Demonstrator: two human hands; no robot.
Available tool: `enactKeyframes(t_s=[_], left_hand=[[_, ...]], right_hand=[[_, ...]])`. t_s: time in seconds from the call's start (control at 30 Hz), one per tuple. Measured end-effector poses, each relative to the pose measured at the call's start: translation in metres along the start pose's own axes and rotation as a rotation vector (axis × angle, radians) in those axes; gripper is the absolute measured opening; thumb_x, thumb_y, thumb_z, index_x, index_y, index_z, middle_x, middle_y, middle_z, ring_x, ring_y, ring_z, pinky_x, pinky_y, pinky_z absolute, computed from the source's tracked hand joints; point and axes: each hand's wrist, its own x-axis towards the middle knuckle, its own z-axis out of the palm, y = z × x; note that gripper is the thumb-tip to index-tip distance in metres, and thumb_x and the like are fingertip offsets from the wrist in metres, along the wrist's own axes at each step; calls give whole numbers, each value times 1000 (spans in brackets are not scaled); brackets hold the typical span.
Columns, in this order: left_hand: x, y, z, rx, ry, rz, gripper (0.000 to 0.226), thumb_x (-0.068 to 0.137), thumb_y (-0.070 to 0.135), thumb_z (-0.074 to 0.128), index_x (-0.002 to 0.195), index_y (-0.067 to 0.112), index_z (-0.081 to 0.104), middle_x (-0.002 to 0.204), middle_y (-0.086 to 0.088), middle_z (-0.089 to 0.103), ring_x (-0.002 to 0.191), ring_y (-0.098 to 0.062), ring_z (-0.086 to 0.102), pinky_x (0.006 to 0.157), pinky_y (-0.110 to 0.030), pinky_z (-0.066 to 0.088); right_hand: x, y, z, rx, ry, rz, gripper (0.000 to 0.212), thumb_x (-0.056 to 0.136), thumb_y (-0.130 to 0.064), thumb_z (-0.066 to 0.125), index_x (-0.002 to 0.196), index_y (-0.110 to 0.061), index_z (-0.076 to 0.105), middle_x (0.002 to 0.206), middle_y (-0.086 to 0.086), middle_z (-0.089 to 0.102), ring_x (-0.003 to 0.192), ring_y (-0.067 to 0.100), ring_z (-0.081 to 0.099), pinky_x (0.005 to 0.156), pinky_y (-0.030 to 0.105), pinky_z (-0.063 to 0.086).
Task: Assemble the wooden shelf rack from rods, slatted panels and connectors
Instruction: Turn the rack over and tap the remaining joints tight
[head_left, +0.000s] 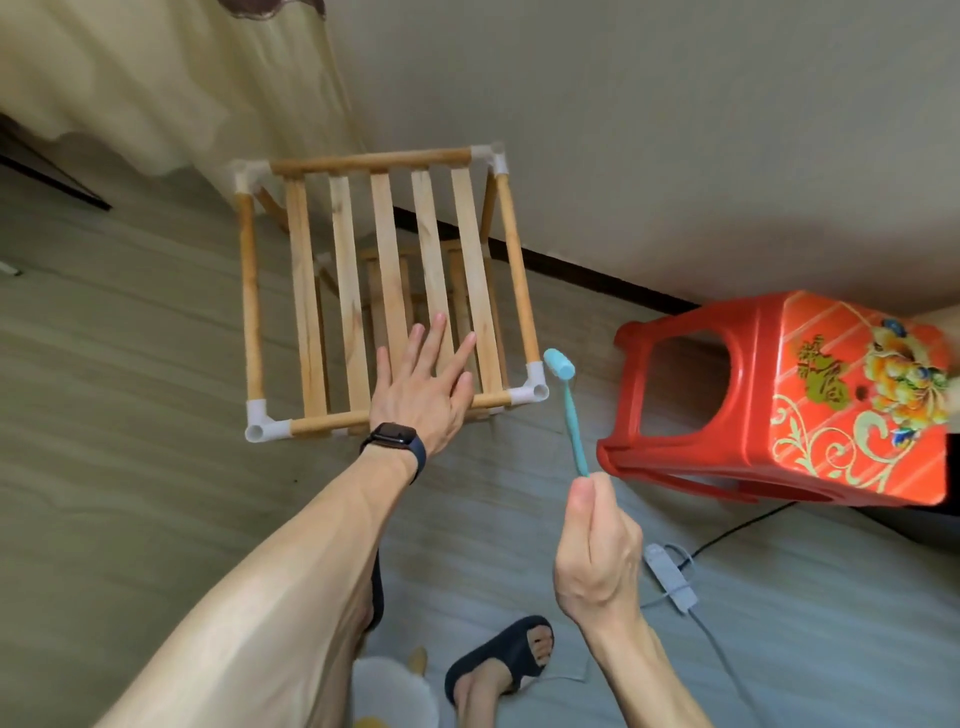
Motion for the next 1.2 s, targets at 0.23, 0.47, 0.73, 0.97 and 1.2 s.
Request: enactKeyframes(t_s=[0.23, 0.47, 0.73, 0.97, 1.2], left_hand=[[-2, 0, 0, -15, -7, 9, 53, 105, 52, 9, 152, 47, -15, 153, 11, -35, 153, -19, -16, 121, -52, -8], [-3, 1, 0, -10, -12, 13, 54, 106, 48, 12, 153, 47, -13, 155, 9, -33, 153, -19, -14, 122, -54, -5], [-4, -14, -1, 79, 8, 54, 61, 104, 43, 19, 154, 46, -15, 163, 5, -27, 154, -20, -13, 121, -54, -5], [-18, -58, 1, 198, -9, 176, 63, 98, 42, 14, 148, 50, -23, 161, 6, -29, 154, -20, -11, 121, -55, -5], [-20, -56, 0, 213, -32, 180, 66, 103, 41, 24, 151, 50, -20, 162, 6, -28, 153, -20, -14, 122, -55, -5]], right_hand=[[4, 8, 16, -188, -158, 220, 44, 104, -50, 12, 81, -25, 40, 68, 3, 58, 70, 26, 58, 60, 38, 31], [-4, 4, 25, -164, -150, 150, 34, 105, -43, 18, 83, -28, 38, 62, -3, 50, 65, 26, 55, 57, 40, 33], [-6, 15, 17, -247, -329, 371, 49, 103, -49, 12, 79, -22, 45, 77, 10, 65, 81, 35, 59, 67, 40, 38], [-2, 6, -8, -53, -94, 71, 38, 102, -51, 21, 70, -30, 27, 50, -5, 42, 53, 11, 45, 50, 22, 31], [-16, 19, 16, -496, -362, 195, 40, 102, -50, 6, 89, -23, 34, 74, 0, 63, 72, 36, 63, 60, 40, 43]])
